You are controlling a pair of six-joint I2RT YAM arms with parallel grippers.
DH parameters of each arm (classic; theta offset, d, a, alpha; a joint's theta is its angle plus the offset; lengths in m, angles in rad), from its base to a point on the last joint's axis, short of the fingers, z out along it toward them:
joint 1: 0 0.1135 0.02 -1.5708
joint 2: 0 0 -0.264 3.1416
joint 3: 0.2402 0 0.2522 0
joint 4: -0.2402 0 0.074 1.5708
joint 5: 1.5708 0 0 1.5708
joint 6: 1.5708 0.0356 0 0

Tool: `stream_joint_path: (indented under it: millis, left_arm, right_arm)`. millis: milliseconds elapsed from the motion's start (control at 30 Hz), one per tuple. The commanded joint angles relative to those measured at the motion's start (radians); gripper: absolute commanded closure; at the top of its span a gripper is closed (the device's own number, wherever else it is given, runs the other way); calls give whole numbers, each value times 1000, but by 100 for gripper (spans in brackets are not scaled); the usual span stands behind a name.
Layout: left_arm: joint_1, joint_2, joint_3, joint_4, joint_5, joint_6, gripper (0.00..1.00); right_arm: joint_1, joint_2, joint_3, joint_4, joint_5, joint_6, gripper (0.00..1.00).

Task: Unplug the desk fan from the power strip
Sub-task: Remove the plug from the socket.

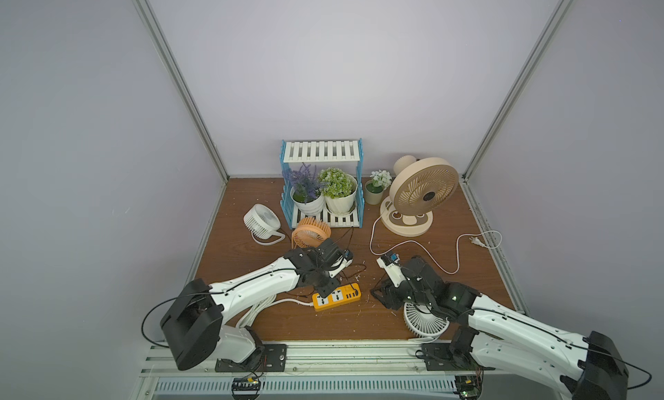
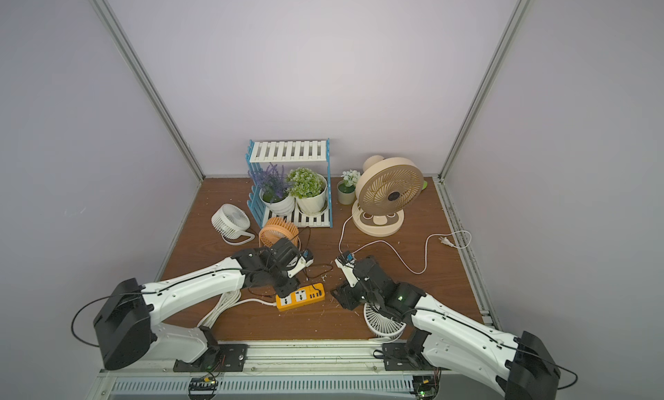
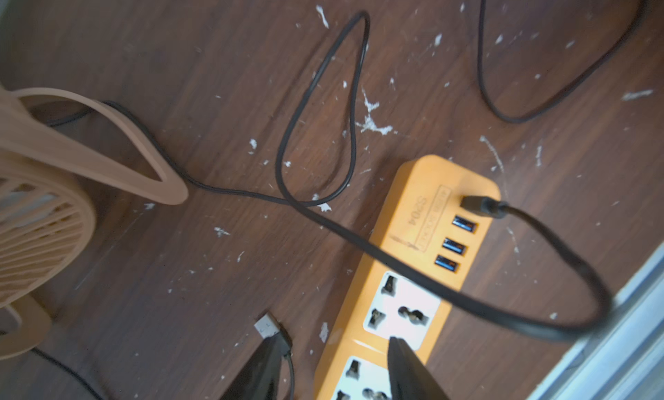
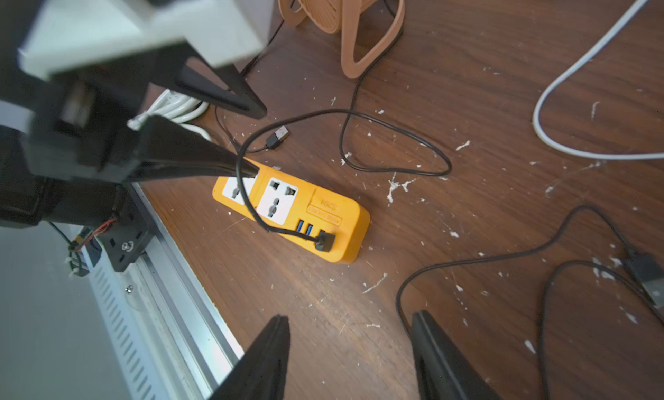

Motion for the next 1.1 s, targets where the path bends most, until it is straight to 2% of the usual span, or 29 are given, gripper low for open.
stream_joint_path:
  millis: [0, 133, 400, 800, 1067]
  left_arm:
    - [-6, -48, -34, 7, -5, -61, 46]
    - [-6, -43, -79, 48, 28, -91, 46]
    - [-8, 46, -21, 42, 14, -84, 46]
    - [-7, 121, 16, 24, 18, -77, 47]
    - [-8, 159, 38, 10, 39, -69, 49]
  right_arm:
    - [47, 51, 8, 154, 33, -64, 42]
    - [78, 142, 28, 218, 33, -77, 42]
    - [114, 268, 84, 237, 102, -111, 44]
    - [136, 323, 111, 243, 91, -153, 61]
    - [138, 324, 110, 233, 79, -140, 81]
